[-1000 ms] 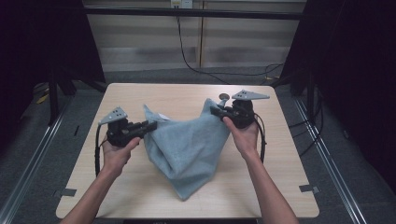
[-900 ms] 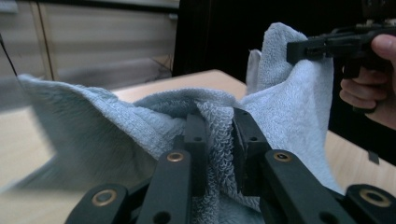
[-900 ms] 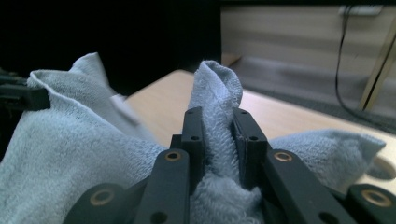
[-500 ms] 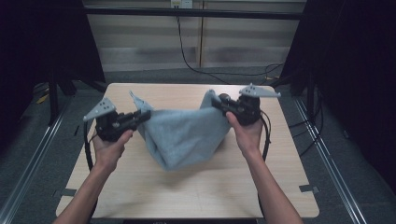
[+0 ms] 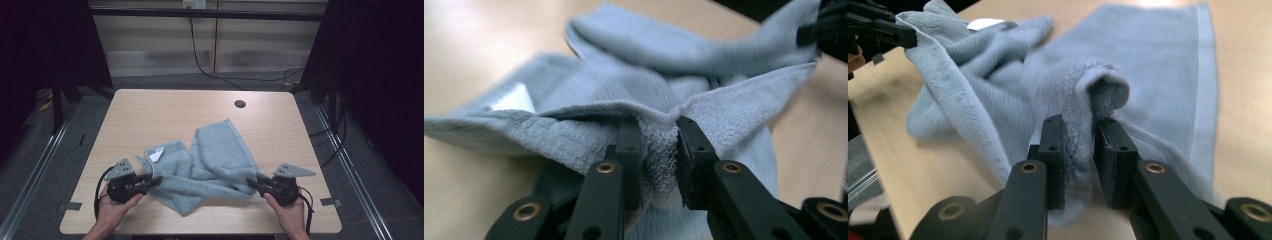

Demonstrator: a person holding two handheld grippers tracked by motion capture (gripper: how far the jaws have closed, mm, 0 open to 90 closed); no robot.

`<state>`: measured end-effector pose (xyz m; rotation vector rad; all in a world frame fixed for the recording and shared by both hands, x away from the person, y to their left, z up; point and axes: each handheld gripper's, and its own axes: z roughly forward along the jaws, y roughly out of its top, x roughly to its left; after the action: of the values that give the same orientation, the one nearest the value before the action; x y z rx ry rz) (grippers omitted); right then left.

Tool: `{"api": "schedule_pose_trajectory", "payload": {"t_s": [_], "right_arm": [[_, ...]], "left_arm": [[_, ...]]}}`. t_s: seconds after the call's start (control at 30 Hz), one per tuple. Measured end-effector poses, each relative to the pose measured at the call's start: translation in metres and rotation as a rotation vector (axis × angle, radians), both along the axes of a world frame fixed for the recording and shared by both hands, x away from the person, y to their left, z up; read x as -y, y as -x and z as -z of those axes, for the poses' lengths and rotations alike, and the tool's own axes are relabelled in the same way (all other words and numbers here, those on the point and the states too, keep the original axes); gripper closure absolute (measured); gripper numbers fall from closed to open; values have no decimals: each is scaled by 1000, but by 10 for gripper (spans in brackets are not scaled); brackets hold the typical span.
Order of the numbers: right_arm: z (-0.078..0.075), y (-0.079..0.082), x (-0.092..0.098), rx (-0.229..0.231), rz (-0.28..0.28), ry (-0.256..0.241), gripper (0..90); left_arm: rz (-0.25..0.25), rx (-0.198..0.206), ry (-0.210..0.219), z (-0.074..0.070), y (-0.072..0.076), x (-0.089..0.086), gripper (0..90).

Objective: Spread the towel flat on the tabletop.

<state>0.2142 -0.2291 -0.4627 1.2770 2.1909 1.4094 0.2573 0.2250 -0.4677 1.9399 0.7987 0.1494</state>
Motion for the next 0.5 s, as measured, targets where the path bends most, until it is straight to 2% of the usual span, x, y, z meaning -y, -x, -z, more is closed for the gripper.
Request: {"api": "schedule_pose_trajectory", "payload": {"t_s": [0.03,0.13,0.17,0.2,0.27,0.33,0.37,0.4,0.43,0.47,0.5], "right_arm": [[3,6,3,-18,4,8,747],[8,20,12,-48,14,28,680],[5,23,16,-35,25,22,651],[-4,26,24,7,51,9,584],[-9,24,28,25,61,9,552],[-18,15,33,42,94,-19,517],[-22,-2,33,43,87,-17,505],[-22,-2,33,43,87,-17,505],[-17,-26,30,22,73,-1,488],[-17,-26,30,22,73,-1,488],[-12,-39,26,3,58,11,484]], "left_arm": [[2,-15,-3,1,3,-1,715],[4,-9,12,-4,8,-5,618],[1,-1,29,-8,8,-7,563],[14,7,76,-17,3,-10,476],[6,18,88,-22,-1,-10,466],[2,36,103,-30,-11,-6,455],[1,47,111,-34,-16,-3,450],[1,59,121,-36,-21,0,450],[5,56,122,-38,-27,4,441],[1,61,131,-39,-33,8,441],[-13,62,141,-40,-38,11,441]]}}
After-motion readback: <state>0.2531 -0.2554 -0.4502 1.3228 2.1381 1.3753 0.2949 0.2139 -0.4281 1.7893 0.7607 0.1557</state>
